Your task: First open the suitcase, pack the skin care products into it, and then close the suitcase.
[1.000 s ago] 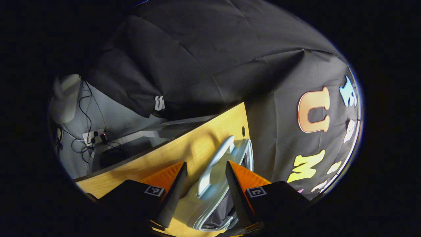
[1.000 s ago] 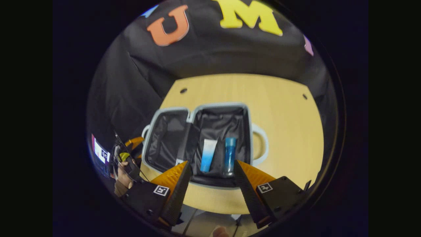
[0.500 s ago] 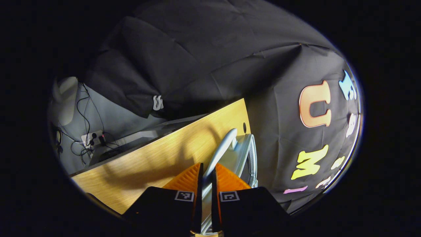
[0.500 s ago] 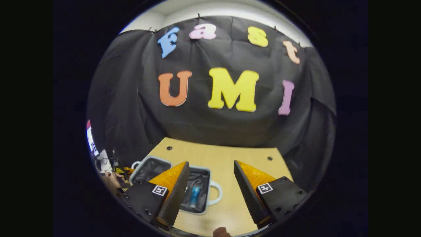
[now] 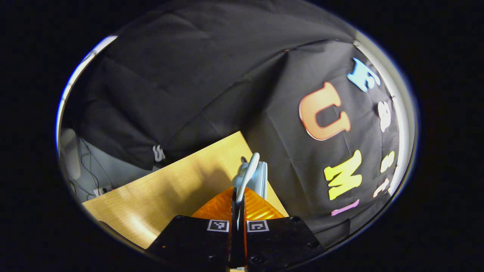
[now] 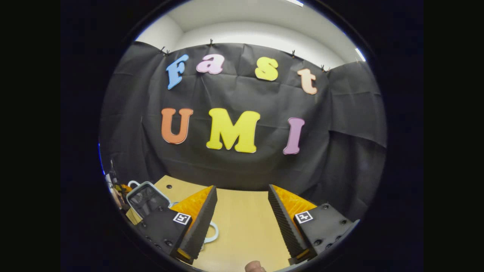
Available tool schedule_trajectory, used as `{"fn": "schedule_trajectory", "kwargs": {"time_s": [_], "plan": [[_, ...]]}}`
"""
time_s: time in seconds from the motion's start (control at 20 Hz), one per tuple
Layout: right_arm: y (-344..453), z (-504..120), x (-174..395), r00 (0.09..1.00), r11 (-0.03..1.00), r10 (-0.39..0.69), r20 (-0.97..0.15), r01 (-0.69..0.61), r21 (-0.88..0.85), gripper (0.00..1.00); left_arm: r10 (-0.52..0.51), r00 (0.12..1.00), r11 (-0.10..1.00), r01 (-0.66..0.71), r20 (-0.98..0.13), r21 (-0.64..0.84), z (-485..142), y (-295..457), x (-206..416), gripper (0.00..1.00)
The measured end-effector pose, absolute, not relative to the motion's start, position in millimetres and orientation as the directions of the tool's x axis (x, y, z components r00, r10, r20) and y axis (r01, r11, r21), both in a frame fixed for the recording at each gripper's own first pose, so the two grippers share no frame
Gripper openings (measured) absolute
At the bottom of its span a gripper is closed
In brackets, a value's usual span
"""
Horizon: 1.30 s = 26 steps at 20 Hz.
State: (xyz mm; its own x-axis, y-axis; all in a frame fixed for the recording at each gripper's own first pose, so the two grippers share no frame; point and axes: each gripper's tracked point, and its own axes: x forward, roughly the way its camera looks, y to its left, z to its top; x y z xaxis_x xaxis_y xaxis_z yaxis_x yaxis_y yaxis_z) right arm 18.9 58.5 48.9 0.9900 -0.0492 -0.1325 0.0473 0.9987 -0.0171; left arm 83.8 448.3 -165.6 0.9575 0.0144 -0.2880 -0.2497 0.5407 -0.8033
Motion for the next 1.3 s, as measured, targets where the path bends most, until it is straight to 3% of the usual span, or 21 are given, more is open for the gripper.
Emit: {"fn": "schedule_trajectory", "kwargs": {"time_s": [0.3,0.7,1.15,1.3], "plan": [[3,45,6,0.994,1.0,-0.02,-0.112,0.021,0.013,0.81,0.081,0.974,0.812,-0.186,-0.21,-0.553,-65,353,91,0.03],[-85,29,-6,0.995,1.0,0.023,-0.097,-0.025,-0.017,0.81,0.104,0.983,0.9,-0.158,-0.151,-0.406,-35,213,94,0.03],[-150,-23,-7,0.985,0.999,0.04,-0.167,-0.045,-0.028,0.81,0.122,0.983,0.947,-0.157,-0.141,-0.278,-72,118,98,0.03],[-156,-46,-4,0.98,0.998,0.052,-0.19,-0.055,-0.014,0.81,0.156,0.981,0.969,-0.175,-0.116,-0.172,-88,98,99,0.03]]}}
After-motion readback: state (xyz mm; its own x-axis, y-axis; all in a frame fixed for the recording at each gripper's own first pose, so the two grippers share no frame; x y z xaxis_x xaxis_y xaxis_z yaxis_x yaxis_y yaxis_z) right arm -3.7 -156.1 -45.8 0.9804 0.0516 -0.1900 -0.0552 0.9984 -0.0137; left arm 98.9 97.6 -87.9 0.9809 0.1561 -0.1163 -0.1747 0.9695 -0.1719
